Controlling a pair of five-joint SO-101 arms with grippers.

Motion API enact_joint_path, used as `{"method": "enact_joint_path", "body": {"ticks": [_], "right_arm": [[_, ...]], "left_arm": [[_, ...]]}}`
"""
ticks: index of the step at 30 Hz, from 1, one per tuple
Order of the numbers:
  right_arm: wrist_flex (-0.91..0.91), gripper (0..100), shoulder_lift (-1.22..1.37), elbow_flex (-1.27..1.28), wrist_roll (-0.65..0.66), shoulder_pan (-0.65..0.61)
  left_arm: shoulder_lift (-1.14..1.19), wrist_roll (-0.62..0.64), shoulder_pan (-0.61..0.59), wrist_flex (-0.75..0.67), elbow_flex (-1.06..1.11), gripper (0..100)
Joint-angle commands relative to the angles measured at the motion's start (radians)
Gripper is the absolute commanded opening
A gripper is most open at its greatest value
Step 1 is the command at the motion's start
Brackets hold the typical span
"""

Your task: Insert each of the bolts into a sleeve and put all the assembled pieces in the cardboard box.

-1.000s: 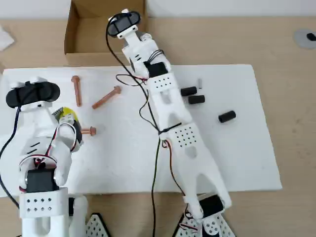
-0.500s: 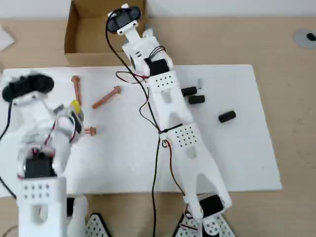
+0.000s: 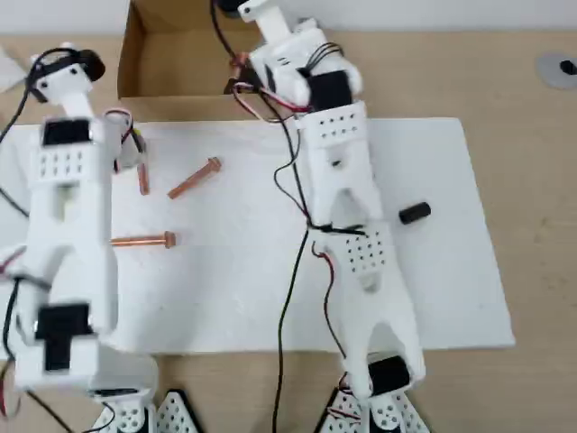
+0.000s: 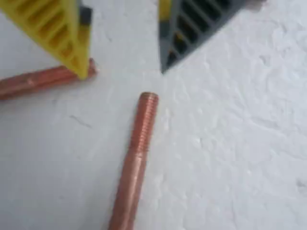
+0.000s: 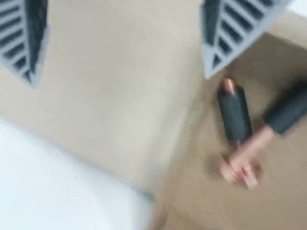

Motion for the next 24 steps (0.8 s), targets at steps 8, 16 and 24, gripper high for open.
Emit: {"method": "enact_joint_path", "body": {"ticks": [8,16,24], "right_arm": [[0.157,25.7,-0.097,-0.047,0.003,0.128],[0.181,25.7,-0.097,-0.047,0.003,0.17],[0.183,25.7,-0.096,-0.045,0.003,0.166]], "left_arm": [[0.326,-0.002,-0.029,0.221,-0.422,11],[0.483,-0.034,-0.077,0.221,-0.582,11],[0.599,-0.081,-0.008,0.221,-0.666,11]]}}
